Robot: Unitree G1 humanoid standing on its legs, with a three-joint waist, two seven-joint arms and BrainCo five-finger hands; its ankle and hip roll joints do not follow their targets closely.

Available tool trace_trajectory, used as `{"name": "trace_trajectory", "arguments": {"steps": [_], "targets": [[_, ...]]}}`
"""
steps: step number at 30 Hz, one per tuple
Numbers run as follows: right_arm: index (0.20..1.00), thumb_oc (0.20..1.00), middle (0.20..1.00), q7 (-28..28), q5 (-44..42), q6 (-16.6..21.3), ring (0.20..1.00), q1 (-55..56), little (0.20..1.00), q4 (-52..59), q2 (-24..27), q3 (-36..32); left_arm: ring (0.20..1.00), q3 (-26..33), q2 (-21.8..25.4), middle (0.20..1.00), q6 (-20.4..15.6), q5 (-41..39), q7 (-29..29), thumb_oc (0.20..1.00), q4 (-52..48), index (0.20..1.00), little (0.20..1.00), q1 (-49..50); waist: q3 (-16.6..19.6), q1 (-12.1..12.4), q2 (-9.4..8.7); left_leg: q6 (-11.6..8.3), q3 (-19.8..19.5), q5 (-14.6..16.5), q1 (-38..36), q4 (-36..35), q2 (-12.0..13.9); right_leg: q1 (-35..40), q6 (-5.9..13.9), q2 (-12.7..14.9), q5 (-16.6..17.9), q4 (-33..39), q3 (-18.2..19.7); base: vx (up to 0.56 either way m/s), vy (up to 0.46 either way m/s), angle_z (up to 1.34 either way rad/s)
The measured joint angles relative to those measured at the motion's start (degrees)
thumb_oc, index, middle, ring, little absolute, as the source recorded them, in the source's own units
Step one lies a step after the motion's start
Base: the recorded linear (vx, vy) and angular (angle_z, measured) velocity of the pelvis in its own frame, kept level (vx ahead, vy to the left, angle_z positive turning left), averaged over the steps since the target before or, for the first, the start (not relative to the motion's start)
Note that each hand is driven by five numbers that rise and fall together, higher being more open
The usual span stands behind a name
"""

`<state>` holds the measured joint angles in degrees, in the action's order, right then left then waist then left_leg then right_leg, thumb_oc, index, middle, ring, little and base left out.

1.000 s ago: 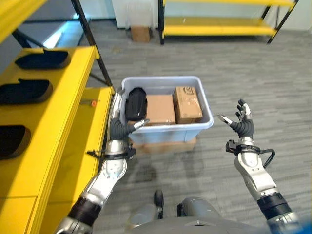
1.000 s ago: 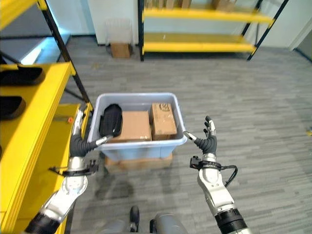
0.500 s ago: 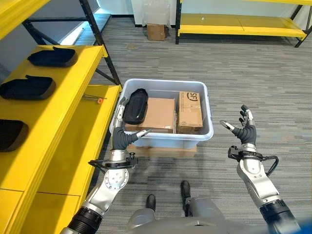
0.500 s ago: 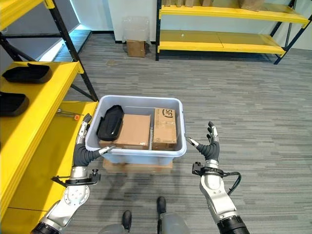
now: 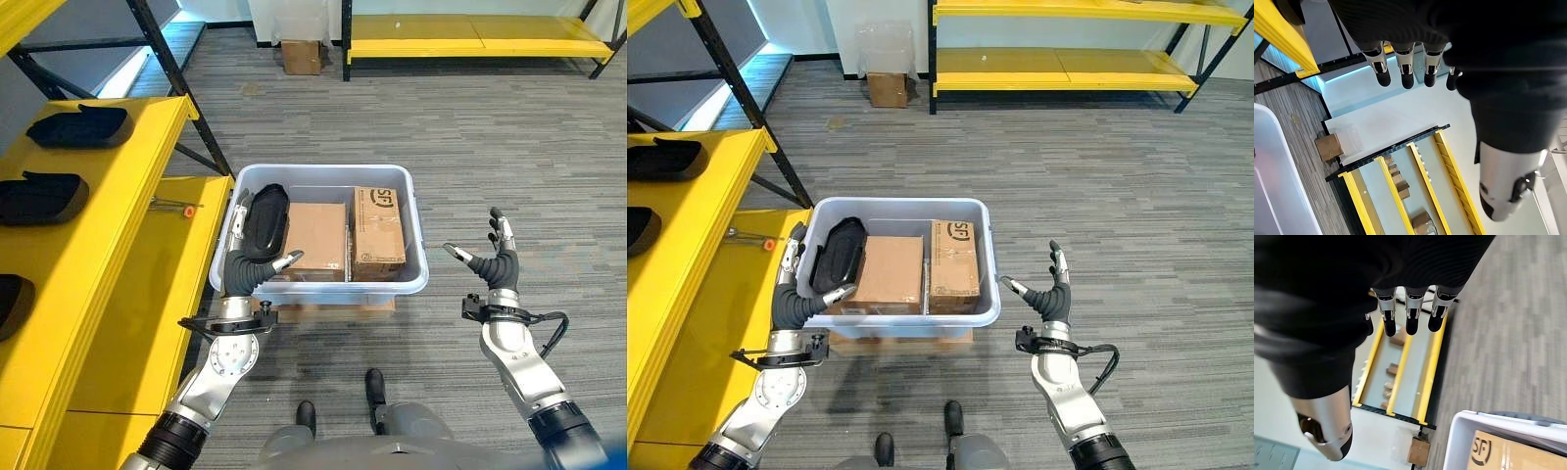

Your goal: Move parts from the plastic box to the shelf.

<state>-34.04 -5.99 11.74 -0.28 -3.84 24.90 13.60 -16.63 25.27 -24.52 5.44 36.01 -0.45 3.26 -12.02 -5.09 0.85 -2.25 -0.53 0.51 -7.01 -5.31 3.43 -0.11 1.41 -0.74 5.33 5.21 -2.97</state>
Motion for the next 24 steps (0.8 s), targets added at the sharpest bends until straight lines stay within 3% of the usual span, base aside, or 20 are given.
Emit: {"name": "trace_trajectory", "arguments": {"steps": [4,7,9,10,11,13,16,18,20,21,22,23,24], "targets": [[1.0,1.0,1.0,0.14,-0.01,1.11,1.0,0.02,1.0,0.52,1.71,-2.35,1.0,0.63,-0.1,1.0,-0.54,-2.69,-2.01,1.0,-0.01,1.0,1.0,-0.95,-1.59,-0.37,2.0,0.46,1.44,2.12,1.52,3.55,-0.21,-0.45,-1.15,0.8,-0.78,-1.72,-0.43,0.05,-0.055,-0.03],[1.0,1.0,1.0,0.42,0.02,1.29,1.0,0.19,1.0,0.1,2.72,-2.49,1.0,-0.02,-0.2,1.0,-0.96,-2.73,-2.43,1.0,-0.02,1.0,1.0,-3.28,-3.38,-1.49,2.93,-0.77,3.38,4.46,5.22,10.65,0.08,-1.76,-1.85,1.14,-3.05,-5.72,-1.19,0.08,0.02,0.25],[1.0,1.0,1.0,1.34,0.21,1.29,1.0,0.43,1.0,0.02,2.69,-2.47,1.0,-0.42,-0.3,1.0,-1.08,-3.79,-2.57,1.0,-0.02,1.0,1.0,-4.77,-3.98,-2.42,2.26,-0.86,10.83,3.2,6.21,13.16,0.36,-2.32,-2.85,2.4,-5.01,-8.04,-1.93,0.14,0.153,0.33],[1.0,1.0,1.0,1.54,0.63,1.29,1.0,0.41,1.0,0.07,2.7,-2.5,1.0,-0.38,-0.27,1.0,-1.1,-4.1,-2.57,1.0,-0.02,1.0,1.0,-4.94,-4.13,-2.54,1.99,-0.73,12.08,2.98,6.3,13.39,0.3,-2.28,-3.22,2.88,-5.29,-8.17,-1.93,0.14,0.183,0.11],[1.0,1.0,1.0,2.19,0.69,1.29,1.0,0.43,1.0,0.39,2.69,-2.53,1.0,-0.18,-0.14,1.0,-1.17,-4.44,-2.57,1.0,-0.02,1.0,1.0,-5.15,-4.71,-3.17,0.87,0.66,14.85,3.48,6.5,13.7,0.65,-1.82,-3.69,3.9,-5.69,-8.37,-2.16,0.16,0.214,0.15],[1.0,1.0,1.0,2.94,0.44,1.28,1.0,0.72,1.0,1.09,2.7,-2.65,1.0,-0.21,-0.02,1.0,-1.16,-4.79,-2.66,1.0,0.07,1.0,1.0,-5.59,-5.37,-3.67,-0.87,0.23,15.36,3.37,6.15,12.35,1.72,-0.98,-3.37,5.94,-6.2,-8.19,-1.88,0.17,0.215,0.17],[1.0,1.0,1.0,4.72,-3.29,1.2,1.0,0.99,1.0,1.12,2.71,-3.63,1.0,-0.27,-0.01,1.0,-1.17,-4.78,-2.88,1.0,0.13,1.0,1.0,-6.4,-5.7,-3.66,-1.53,-2.31,11.98,0.87,6.09,6.89,7.03,0.09,-3.05,7.07,-6.41,-7.48,-0.41,0.19,0.236,0.01],[1.0,1.0,1.0,5.12,-6.42,1.18,1.0,1.25,1.0,0.36,2.5,-4.08,1.0,-0.45,-0.1,1.0,-1.21,-4.82,-3.28,1.0,0.56,1.0,1.0,-6.58,-5.59,-3.4,-1.24,-2.85,9.39,-1.56,6.47,4.12,10.37,1.43,-1.86,7.58,-7.18,-7.59,1.02,0.21,0.305,-0.13],[1.0,1.0,1.0,5.46,-7.57,1.18,1.0,1.47,1.0,0.22,2.55,-4.18,1.0,-0.46,-0.21,1.0,-1.42,-4.83,-3.22,1.0,1.26,1.0,1.0,-6.64,-5.55,-3.27,-1.18,-2.24,8.89,-2.11,6.93,3.12,10.19,2.05,-0.09,9.04,-8.24,-8.61,2.2,0.18,0.294,-0.24],[1.0,1.0,1.0,6.21,-9.35,1.16,1.0,1.49,1.0,0.21,2.92,-4.19,1.0,-0.45,-0.43,1.0,-1.71,-4.83,-3.19,1.0,1.74,1.0,1.0,-6.56,-5.33,-3.31,-0.12,-0.51,7.92,-1.42,6.25,2.14,9.34,2.39,1.94,9.23,-8.86,-9.39,3.03,0.16,0.291,-0.47],[1.0,1.0,1.0,6.77,-10.74,1.16,1.0,1.76,1.0,0.15,4.17,-4.27,1.0,-0.44,-1.46,1.0,-2.34,-4.83,-3.17,1.0,1.74,1.0,1.0,-6.21,-4.88,-3.46,2.99,1.99,7.34,-1.28,5.64,2.15,9.37,2.94,4.46,8.0,-9.22,-9.94,3.6,0.2,0.341,-0.76],[1.0,1.0,1.0,7.12,-11.36,1.02,1.0,2.15,1.0,-1.47,2.65,-4.11,1.0,-0.11,-1.41,1.0,-2.66,-4.89,-3.17,1.0,1.85,1.0,1.0,-6.1,-4.81,-2.64,2.08,-2.09,6.89,-5.0,5.02,3.03,8.06,3.09,5.83,9.45,-9.78,-10.99,5.0,0.19,0.31,-0.47],[1.0,1.0,1.0,7.33,-12.71,0.74,1.0,3.88,1.0,-1.83,1.21,-3.81,1.0,-0.05,-1.3,1.0,-3.06,-4.9,-3.2,1.0,1.7,1.0,1.0,-6.26,-4.2,-2.88,0.65,-1.83,6.95,-4.49,4.81,3.33,6.12,2.89,6.48,11.14,-10.67,-12.2,4.56,0.13,0.181,-0.2]]}}
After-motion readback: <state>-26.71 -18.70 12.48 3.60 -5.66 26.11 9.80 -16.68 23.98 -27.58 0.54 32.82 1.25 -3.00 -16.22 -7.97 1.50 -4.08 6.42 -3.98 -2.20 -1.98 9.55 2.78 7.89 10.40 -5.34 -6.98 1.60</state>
